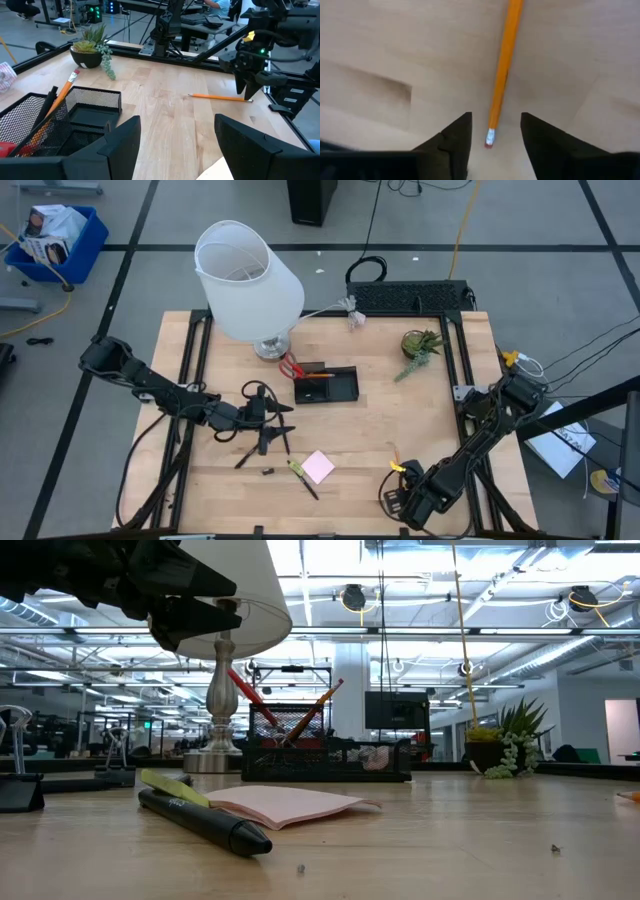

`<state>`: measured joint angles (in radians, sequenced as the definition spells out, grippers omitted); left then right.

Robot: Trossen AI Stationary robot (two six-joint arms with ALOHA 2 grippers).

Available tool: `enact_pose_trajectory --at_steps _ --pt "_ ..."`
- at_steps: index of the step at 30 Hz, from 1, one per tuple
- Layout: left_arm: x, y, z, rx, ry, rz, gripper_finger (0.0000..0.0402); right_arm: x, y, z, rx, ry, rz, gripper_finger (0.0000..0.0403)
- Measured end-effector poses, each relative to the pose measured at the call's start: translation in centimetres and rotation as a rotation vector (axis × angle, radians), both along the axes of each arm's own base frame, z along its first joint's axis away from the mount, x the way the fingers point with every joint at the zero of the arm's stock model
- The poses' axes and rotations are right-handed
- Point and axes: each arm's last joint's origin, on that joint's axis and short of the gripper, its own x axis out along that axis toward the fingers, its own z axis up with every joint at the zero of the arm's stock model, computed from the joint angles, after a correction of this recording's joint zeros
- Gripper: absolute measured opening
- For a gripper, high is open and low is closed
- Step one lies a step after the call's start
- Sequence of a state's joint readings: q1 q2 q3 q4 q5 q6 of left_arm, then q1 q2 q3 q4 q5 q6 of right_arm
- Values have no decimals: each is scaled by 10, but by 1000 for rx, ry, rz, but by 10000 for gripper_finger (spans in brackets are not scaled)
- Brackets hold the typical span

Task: Pick and place office supplies into organizer
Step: Put the yellow pencil into the top left compartment of the desk organizer

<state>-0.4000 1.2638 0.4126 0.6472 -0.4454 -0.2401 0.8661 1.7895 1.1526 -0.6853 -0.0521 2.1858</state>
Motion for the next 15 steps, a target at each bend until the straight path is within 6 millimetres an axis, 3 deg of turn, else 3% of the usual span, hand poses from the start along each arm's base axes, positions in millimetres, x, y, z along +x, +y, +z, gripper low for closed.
enact_pose_trajectory --at_steps 6,15 --pt "0 0 0 0 0 1 255 8 6 -5 -5 -3 23 175" --pt "0 0 0 0 0 1 255 9 8 -14 9 48 39 150"
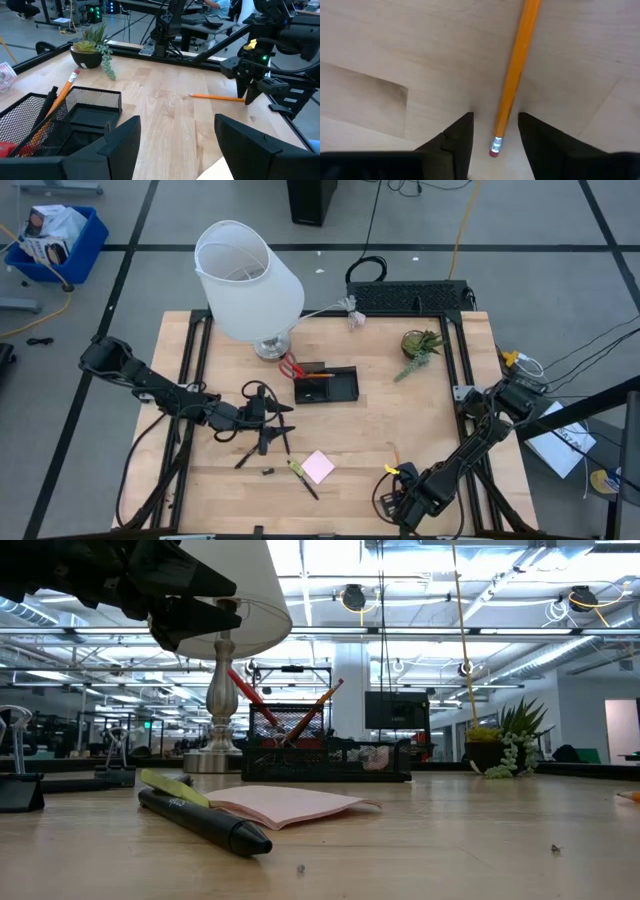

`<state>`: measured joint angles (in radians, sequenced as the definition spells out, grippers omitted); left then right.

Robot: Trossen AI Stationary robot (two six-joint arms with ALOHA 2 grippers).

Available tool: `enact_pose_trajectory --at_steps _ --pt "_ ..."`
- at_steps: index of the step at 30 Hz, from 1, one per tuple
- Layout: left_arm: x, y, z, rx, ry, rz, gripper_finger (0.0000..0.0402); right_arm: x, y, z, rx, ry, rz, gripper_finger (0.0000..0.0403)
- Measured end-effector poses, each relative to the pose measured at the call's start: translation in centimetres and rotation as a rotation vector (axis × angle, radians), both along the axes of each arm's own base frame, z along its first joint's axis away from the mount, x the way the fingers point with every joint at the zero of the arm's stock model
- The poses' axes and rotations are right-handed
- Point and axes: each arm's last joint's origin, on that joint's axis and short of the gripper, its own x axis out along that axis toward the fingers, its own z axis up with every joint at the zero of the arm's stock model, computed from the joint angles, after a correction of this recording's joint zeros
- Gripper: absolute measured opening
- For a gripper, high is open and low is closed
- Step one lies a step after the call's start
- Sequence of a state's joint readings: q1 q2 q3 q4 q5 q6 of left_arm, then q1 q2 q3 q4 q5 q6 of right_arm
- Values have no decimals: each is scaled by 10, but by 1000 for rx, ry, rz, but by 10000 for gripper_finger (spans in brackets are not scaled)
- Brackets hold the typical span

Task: Pick and place office supplies into organizer
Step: Put the yellow pencil into the top left compartment of the desk organizer

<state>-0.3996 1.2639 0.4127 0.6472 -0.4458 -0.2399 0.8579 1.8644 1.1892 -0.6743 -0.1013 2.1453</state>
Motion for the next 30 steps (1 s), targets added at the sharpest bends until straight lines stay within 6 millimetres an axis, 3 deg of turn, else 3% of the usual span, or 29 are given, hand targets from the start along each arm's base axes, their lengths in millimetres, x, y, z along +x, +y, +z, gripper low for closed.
enact_pose_trajectory --at_steps 10,22,30 --pt "0 0 0 0 0 0 255 2 -1 -4 -3 8 32 101" --pt "0 0 0 0 0 0 255 7 -9 -5 -64 -35 124 13" --pt "0 0 0 0 0 0 255 9 -13 -6 -163 -110 146 16"
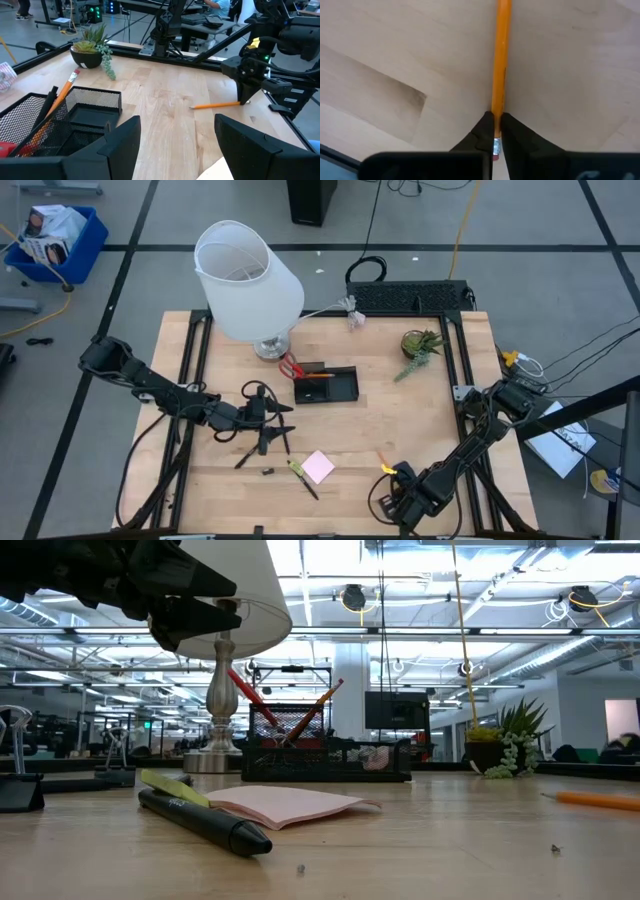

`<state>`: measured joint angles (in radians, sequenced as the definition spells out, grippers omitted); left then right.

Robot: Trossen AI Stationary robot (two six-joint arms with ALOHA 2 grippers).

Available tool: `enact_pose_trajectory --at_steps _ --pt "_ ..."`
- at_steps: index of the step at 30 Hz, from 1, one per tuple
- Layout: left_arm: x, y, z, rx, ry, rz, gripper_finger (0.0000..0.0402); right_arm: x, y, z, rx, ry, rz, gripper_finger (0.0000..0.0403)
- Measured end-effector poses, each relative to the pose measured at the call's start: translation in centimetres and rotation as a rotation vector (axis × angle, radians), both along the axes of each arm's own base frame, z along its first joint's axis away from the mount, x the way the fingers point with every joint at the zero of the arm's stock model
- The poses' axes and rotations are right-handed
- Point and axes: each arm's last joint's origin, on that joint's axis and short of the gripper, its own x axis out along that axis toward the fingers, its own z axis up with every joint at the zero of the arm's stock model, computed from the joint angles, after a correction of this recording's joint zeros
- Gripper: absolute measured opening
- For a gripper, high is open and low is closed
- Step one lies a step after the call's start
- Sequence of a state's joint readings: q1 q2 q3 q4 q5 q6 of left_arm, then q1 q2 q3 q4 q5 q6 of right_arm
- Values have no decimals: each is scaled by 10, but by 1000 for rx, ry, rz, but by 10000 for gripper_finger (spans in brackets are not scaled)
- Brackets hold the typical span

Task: Pick and place office supplies into organizer
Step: Put the yellow pencil into the top left compartment of the desk organizer

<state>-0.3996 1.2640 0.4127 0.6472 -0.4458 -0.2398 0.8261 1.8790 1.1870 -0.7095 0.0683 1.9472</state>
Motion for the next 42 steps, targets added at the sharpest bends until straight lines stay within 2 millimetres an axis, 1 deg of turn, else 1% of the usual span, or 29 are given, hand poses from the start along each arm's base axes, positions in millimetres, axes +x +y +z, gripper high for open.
enact_pose_trajectory --at_steps 12,15,25,32,35,38,42 --pt "0 0 0 0 0 0 255 6 -7 -1 -227 -197 50 16" --pt "0 0 0 0 0 0 255 7 -10 -1 -261 -215 52 16" --pt "0 0 0 0 0 0 255 9 -12 -1 -268 -227 65 2" --pt "0 0 0 0 0 0 255 17 -8 0 -194 -276 40 5" --pt "0 0 0 0 0 0 255 20 -9 0 -182 -286 36 16" --pt "0 0 0 0 0 0 255 22 -11 0 -183 -278 50 35" --pt "0 0 0 0 0 0 255 23 -17 -8 -131 -211 59 57"
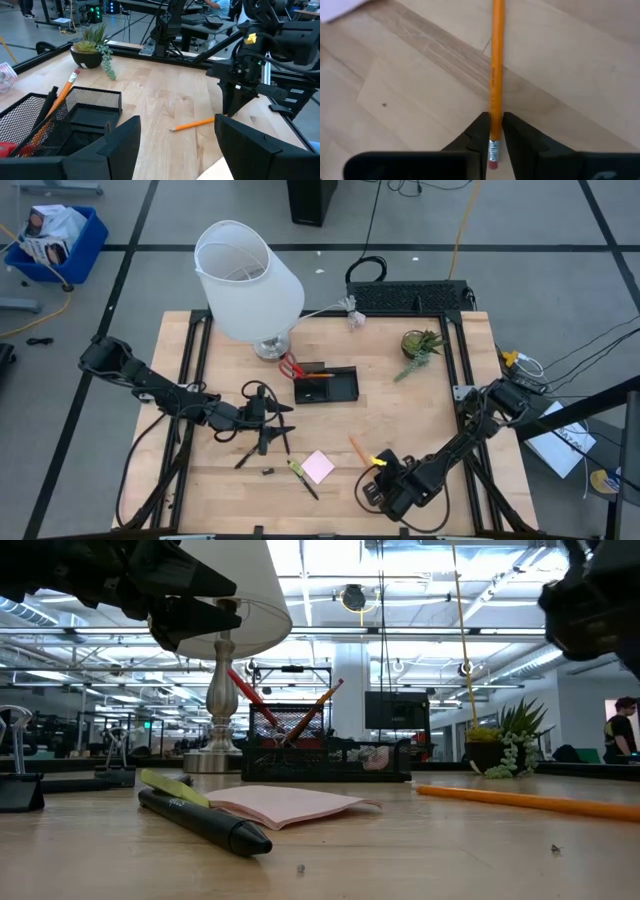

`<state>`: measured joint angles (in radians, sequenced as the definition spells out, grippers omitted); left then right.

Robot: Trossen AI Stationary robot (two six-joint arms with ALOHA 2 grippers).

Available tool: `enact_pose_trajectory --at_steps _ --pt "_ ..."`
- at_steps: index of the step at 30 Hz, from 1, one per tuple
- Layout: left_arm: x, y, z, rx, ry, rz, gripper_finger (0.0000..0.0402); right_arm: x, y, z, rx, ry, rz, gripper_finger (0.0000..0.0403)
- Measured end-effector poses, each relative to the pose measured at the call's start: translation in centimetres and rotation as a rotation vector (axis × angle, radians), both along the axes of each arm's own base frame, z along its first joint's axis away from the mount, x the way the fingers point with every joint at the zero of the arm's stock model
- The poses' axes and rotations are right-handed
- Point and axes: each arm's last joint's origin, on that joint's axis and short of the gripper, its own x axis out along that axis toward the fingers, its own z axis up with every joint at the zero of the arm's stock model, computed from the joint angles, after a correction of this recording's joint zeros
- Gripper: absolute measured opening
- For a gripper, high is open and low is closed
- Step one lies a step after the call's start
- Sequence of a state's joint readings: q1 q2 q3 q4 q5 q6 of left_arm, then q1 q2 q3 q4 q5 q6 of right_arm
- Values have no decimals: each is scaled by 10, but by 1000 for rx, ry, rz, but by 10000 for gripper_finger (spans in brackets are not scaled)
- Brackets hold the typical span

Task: Pick and place office supplies into organizer
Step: Put the yellow pencil into the top left compartment of the desk organizer

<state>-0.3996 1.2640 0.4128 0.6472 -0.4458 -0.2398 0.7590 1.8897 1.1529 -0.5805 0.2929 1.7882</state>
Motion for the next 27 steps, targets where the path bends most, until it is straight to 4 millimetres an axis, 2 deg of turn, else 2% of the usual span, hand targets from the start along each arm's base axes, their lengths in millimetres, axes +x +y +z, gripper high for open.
enact_pose_trajectory --at_steps 4,7,18,27 --pt "0 0 0 0 0 0 255 -4 -9 -21 18 134 1 63" --pt "0 0 0 0 0 0 255 -5 -12 -28 7 171 17 61" --pt "0 0 0 0 1 0 255 -6 -14 -29 -57 197 175 24" --pt "0 0 0 0 0 0 255 -4 -24 -29 -101 259 236 22"
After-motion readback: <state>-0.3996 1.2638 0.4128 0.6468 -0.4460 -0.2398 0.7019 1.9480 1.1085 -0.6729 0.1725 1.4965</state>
